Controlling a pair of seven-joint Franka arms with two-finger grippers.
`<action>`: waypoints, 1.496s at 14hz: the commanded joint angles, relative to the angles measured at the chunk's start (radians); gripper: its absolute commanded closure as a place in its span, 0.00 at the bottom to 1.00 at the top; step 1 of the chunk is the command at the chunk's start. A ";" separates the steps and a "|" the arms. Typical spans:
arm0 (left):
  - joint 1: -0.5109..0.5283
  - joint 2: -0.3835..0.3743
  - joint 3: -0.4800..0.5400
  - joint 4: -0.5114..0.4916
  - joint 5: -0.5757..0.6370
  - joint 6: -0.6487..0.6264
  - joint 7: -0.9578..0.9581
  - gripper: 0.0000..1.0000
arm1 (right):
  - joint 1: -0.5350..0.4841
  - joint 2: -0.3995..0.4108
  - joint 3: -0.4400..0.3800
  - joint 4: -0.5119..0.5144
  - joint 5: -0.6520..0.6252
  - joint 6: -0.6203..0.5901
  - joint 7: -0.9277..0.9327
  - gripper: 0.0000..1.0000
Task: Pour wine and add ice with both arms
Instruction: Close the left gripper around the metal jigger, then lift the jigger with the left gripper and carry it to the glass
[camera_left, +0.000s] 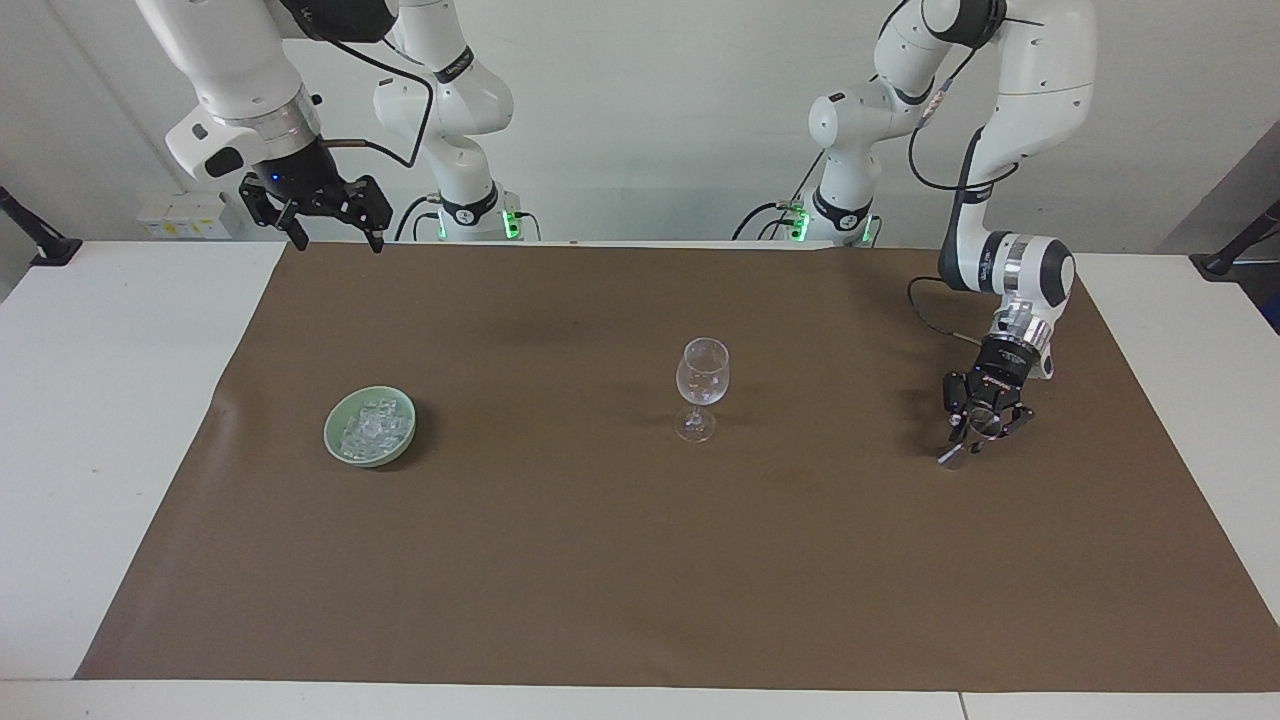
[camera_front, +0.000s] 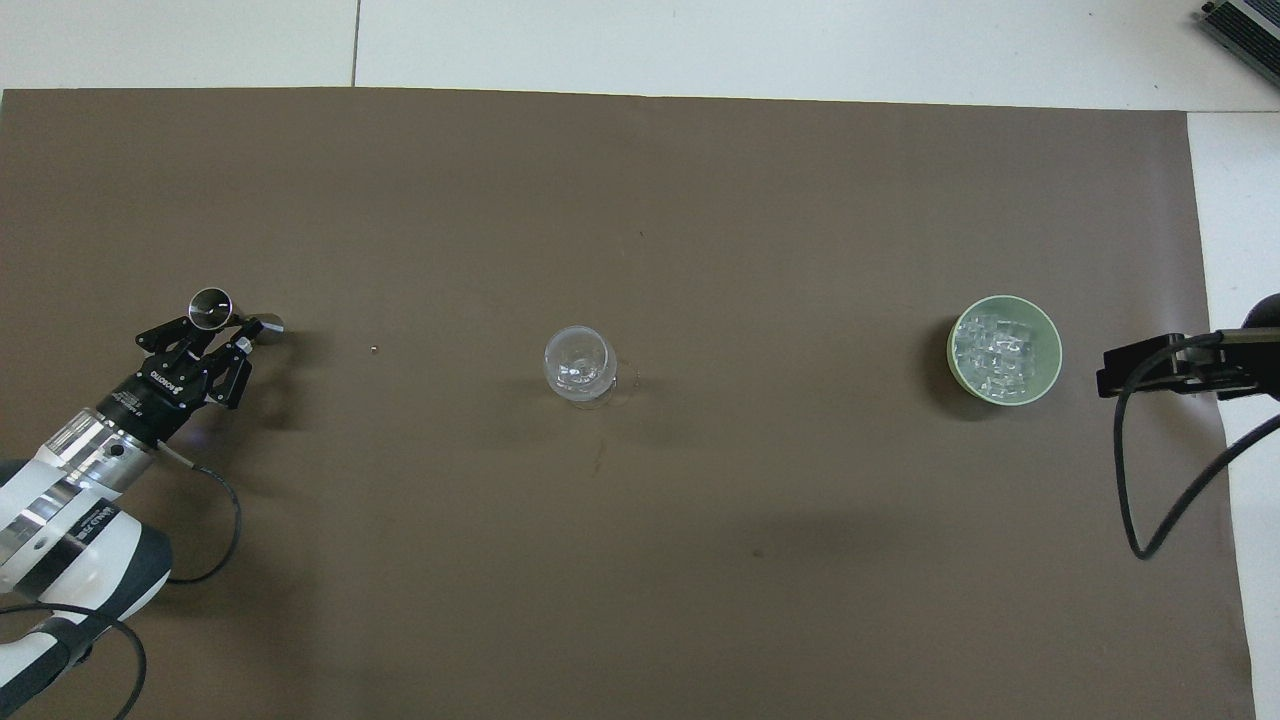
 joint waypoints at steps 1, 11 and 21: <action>-0.027 -0.026 0.005 -0.027 -0.038 0.031 0.026 0.67 | -0.005 -0.009 0.002 -0.001 0.007 -0.012 -0.029 0.00; -0.013 -0.024 0.009 -0.025 -0.038 0.037 0.027 0.71 | -0.005 -0.009 0.002 -0.001 0.007 -0.012 -0.029 0.00; -0.004 -0.071 0.009 -0.004 -0.031 0.032 0.012 1.00 | -0.005 -0.009 0.000 -0.001 0.007 -0.012 -0.029 0.00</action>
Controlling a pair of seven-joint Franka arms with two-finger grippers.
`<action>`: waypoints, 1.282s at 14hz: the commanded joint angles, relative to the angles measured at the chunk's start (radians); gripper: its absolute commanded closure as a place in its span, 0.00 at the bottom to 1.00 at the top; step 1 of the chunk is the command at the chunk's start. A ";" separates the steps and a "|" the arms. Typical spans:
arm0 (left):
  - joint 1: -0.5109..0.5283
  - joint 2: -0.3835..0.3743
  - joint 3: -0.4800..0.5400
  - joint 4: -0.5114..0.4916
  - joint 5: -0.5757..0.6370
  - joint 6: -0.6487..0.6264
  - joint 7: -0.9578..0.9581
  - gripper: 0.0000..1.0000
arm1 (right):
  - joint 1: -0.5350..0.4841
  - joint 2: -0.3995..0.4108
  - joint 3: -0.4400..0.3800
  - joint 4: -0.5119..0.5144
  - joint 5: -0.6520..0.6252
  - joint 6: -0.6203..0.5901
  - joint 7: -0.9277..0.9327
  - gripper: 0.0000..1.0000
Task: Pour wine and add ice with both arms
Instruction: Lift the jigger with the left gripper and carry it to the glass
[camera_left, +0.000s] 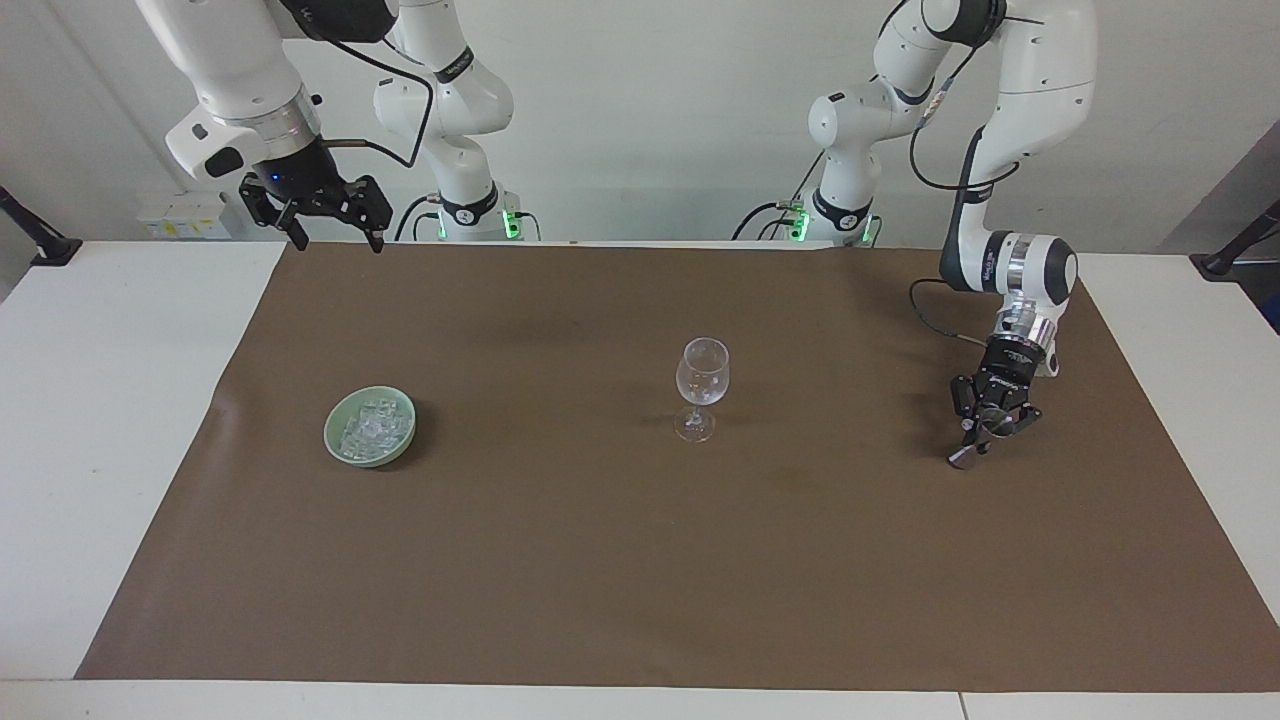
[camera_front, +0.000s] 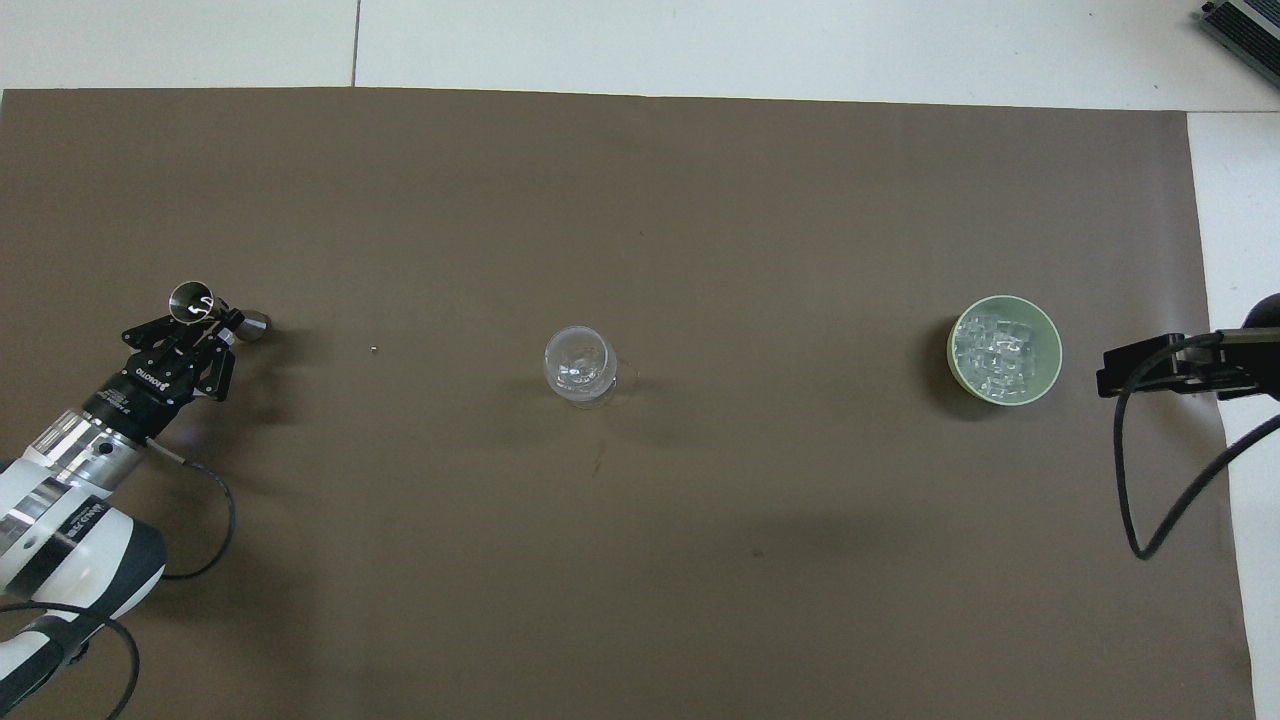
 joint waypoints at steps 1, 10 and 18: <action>-0.036 -0.086 -0.003 -0.014 -0.012 0.022 0.003 1.00 | -0.005 -0.009 0.000 -0.001 0.007 -0.012 -0.029 0.00; -0.420 -0.321 -0.009 -0.013 -0.007 0.411 -0.058 1.00 | -0.005 -0.009 0.000 -0.001 0.007 -0.012 -0.028 0.00; -0.640 -0.363 -0.075 0.049 -0.010 0.712 -0.168 1.00 | -0.014 -0.009 0.000 -0.001 0.007 -0.012 -0.029 0.00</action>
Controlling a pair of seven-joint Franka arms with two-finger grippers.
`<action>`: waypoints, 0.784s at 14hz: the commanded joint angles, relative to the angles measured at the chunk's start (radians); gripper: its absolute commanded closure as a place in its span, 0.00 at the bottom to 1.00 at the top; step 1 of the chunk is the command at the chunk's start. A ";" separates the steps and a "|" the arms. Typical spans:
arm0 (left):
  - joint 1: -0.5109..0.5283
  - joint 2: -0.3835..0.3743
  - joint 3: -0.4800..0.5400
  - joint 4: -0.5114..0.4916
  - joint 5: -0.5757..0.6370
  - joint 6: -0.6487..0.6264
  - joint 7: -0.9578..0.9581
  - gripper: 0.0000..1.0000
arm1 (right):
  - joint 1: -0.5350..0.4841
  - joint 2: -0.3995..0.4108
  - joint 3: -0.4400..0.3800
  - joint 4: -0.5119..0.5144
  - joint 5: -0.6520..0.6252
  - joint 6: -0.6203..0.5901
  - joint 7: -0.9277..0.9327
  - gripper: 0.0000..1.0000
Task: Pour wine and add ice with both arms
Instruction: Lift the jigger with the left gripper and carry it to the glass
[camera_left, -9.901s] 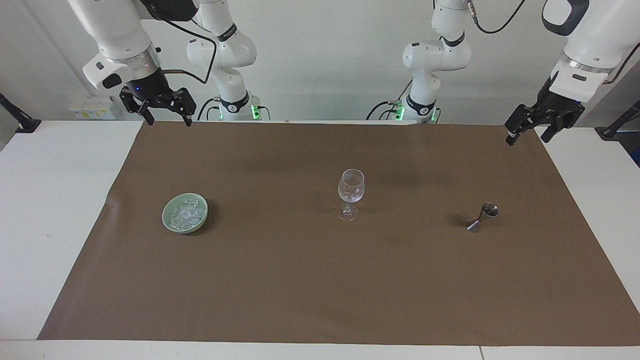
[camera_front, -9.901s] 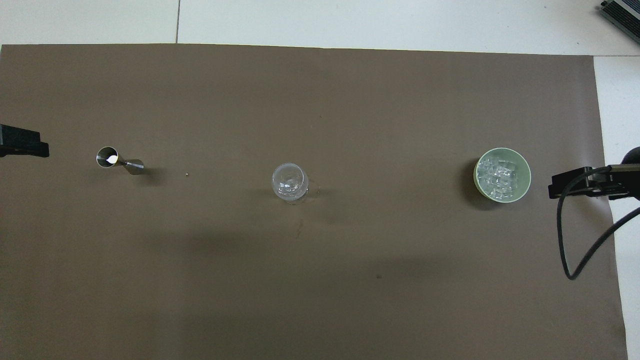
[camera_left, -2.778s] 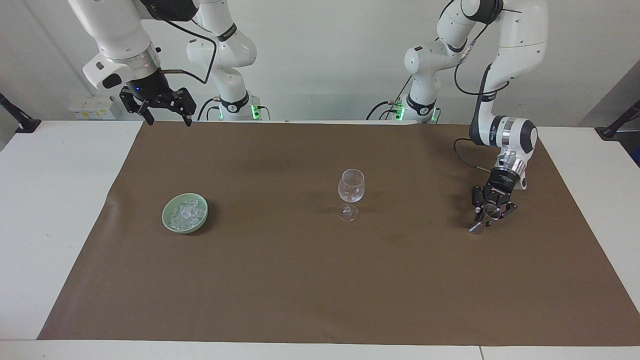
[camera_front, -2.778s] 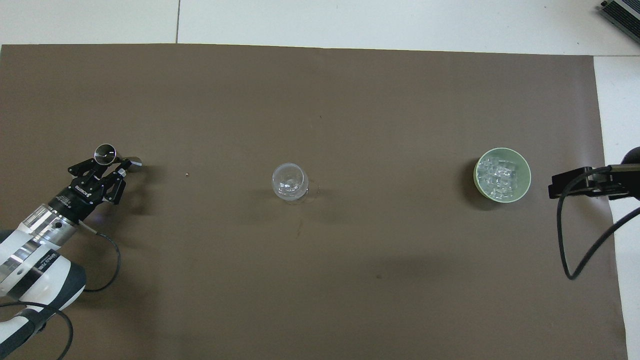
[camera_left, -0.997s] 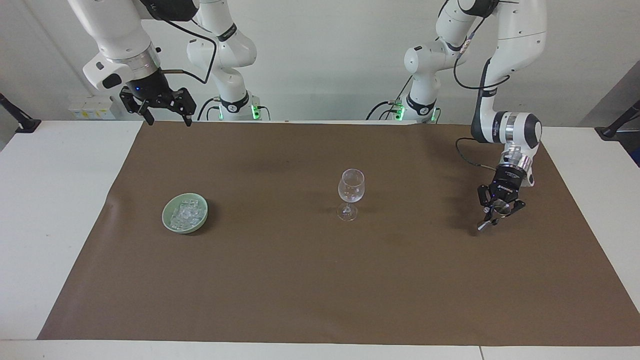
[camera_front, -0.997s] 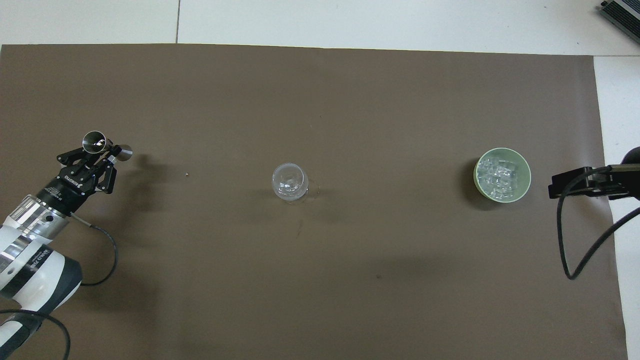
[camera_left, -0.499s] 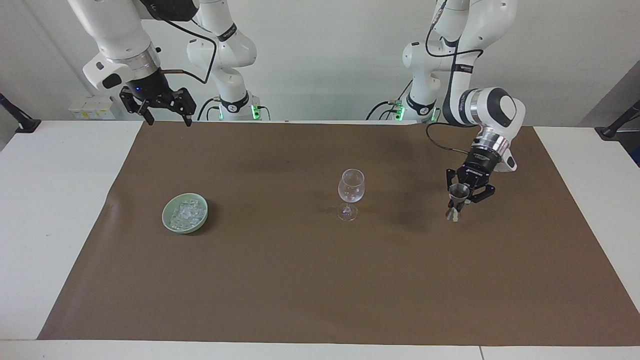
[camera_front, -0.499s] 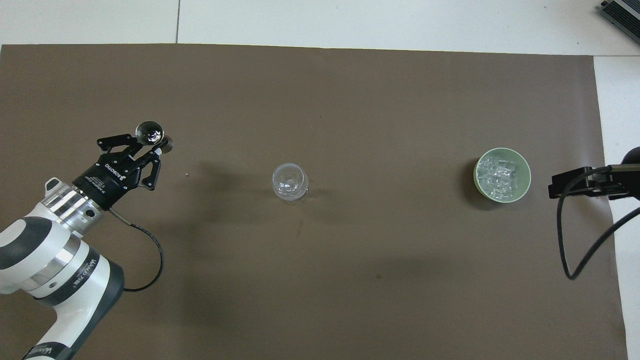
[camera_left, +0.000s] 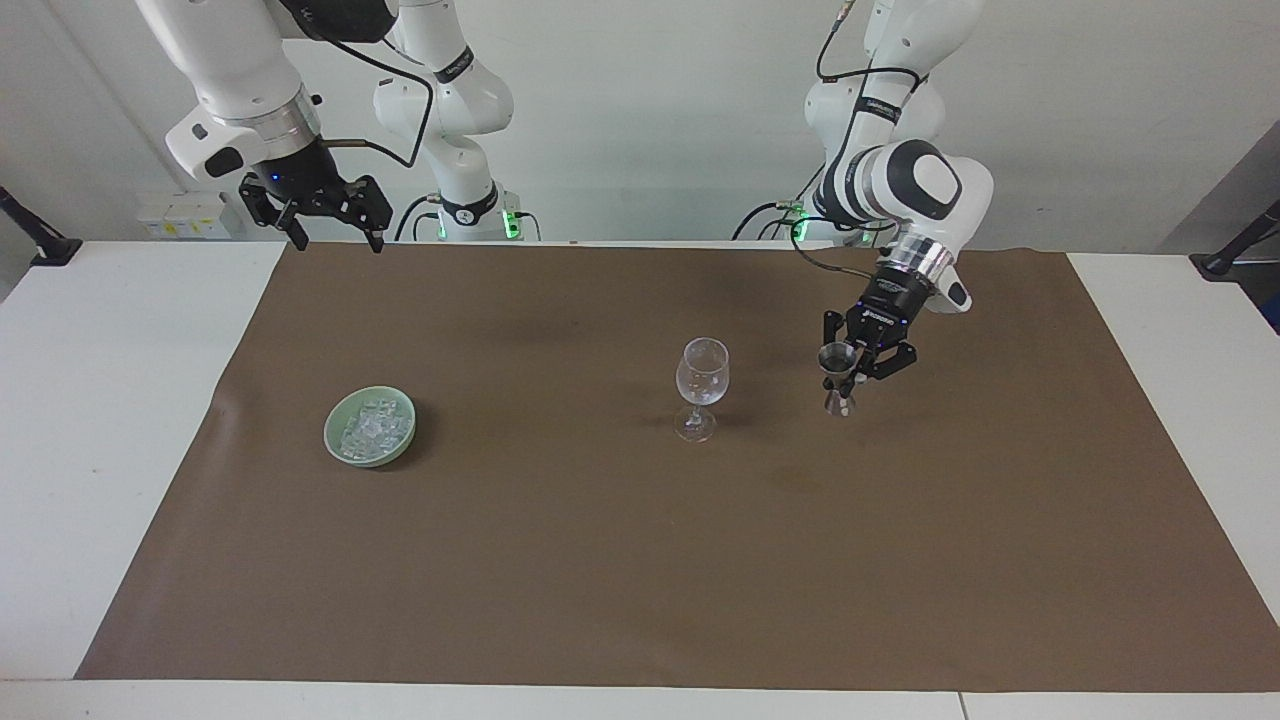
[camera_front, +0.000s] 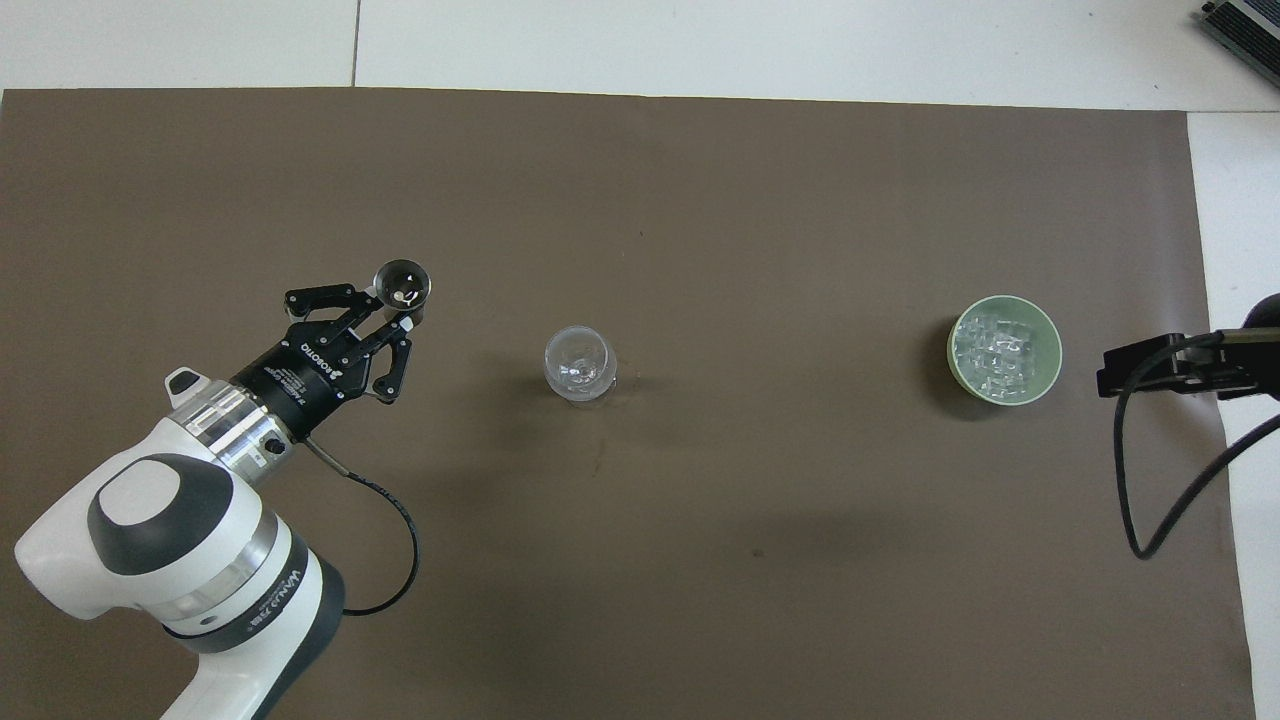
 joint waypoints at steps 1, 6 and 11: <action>-0.032 -0.021 -0.039 0.019 -0.010 0.090 -0.032 1.00 | -0.014 -0.009 0.002 -0.001 0.007 -0.012 -0.029 0.00; -0.053 -0.005 -0.093 0.067 -0.006 0.187 0.034 1.00 | -0.015 -0.009 0.002 -0.001 0.007 -0.012 -0.028 0.00; -0.127 0.020 -0.101 0.102 -0.006 0.302 0.140 1.00 | -0.015 -0.009 0.001 -0.001 0.007 -0.012 -0.028 0.00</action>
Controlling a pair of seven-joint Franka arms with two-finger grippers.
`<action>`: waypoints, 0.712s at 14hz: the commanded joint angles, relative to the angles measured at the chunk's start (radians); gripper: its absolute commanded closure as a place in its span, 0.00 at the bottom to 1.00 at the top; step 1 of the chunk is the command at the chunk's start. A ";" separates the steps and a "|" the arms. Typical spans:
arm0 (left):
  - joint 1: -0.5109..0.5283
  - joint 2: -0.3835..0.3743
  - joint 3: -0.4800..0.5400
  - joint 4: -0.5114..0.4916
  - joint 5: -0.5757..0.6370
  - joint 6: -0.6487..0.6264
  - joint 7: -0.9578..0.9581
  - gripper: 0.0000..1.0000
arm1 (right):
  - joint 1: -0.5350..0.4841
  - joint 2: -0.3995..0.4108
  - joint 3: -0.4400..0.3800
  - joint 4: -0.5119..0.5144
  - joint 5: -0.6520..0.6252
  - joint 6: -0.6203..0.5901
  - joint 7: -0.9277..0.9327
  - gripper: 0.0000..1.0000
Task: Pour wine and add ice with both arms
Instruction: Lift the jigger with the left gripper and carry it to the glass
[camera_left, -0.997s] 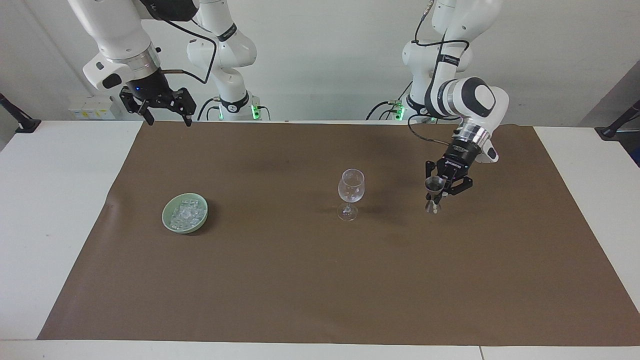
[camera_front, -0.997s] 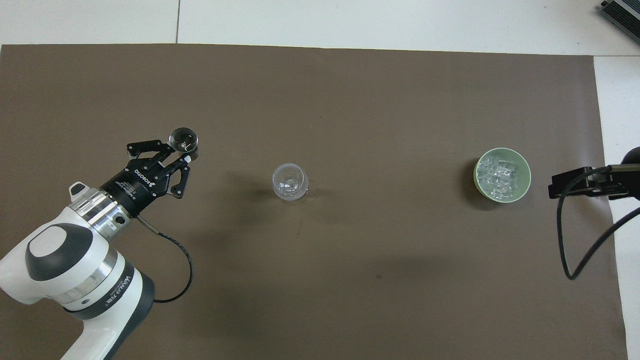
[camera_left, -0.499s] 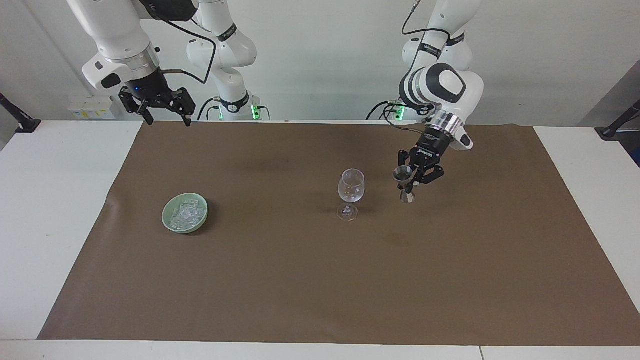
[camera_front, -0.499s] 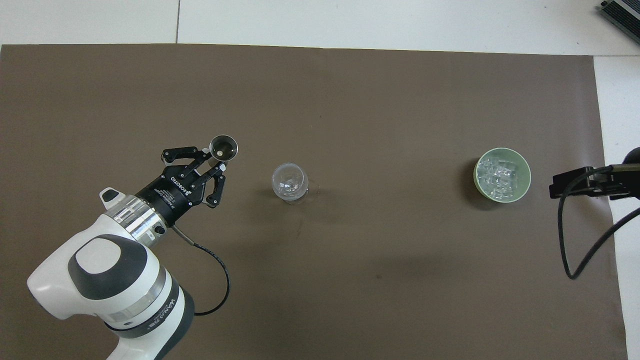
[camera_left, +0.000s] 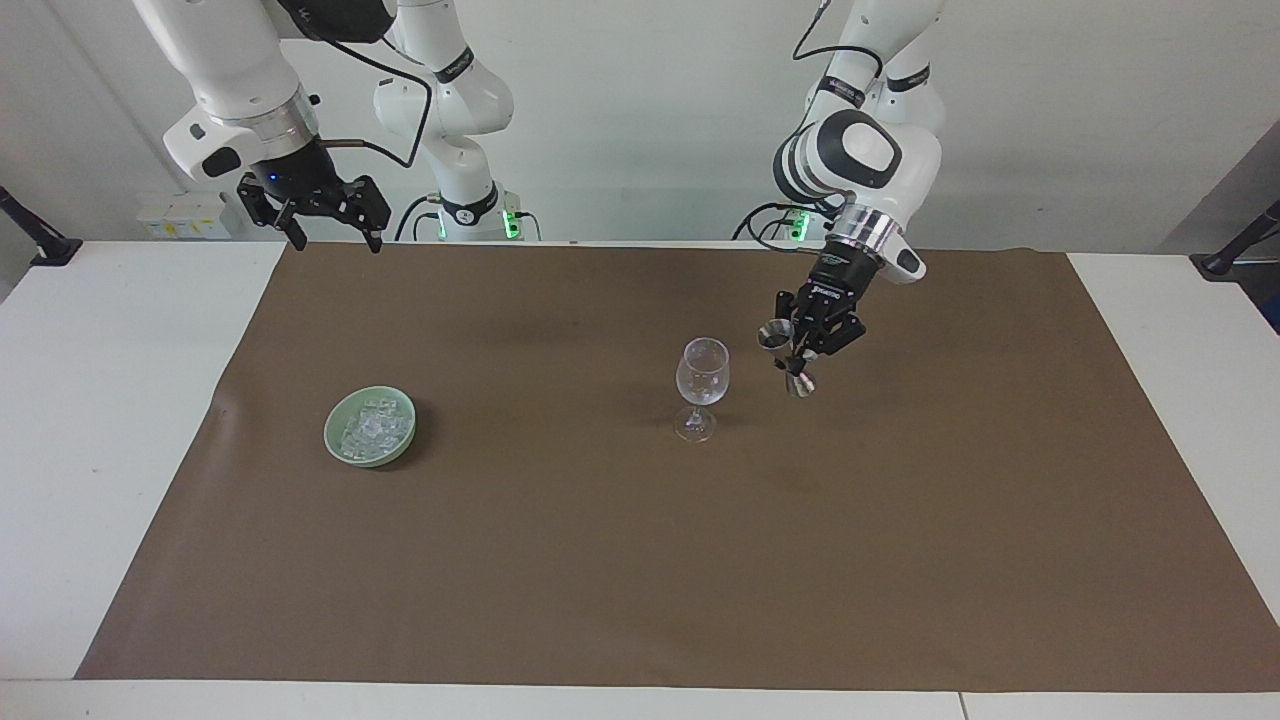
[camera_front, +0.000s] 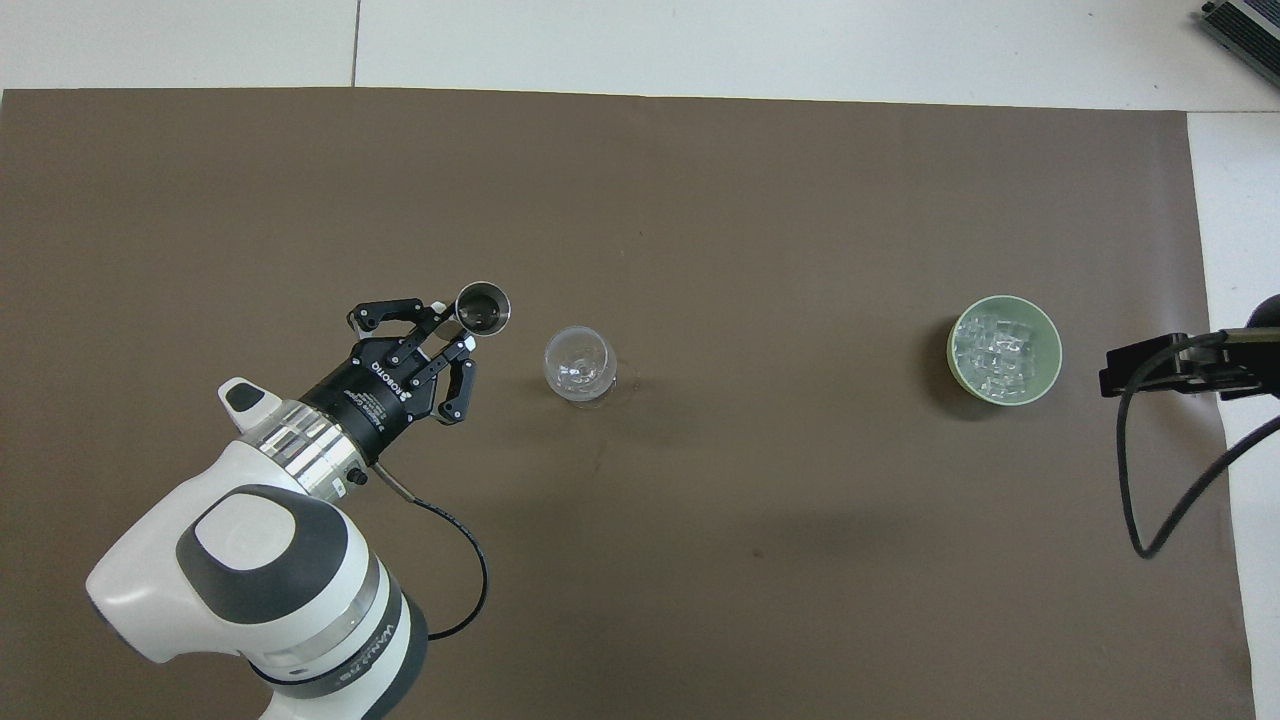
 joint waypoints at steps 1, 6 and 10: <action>-0.055 0.034 0.007 0.049 -0.007 0.088 0.056 1.00 | -0.014 -0.009 0.005 -0.001 0.007 -0.012 -0.028 0.00; -0.106 0.092 0.000 0.130 -0.003 0.251 0.163 1.00 | -0.014 -0.009 0.005 -0.001 0.007 -0.012 -0.028 0.00; -0.118 0.122 -0.019 0.161 0.060 0.334 0.196 1.00 | -0.013 -0.009 0.005 -0.001 0.007 -0.012 -0.028 0.00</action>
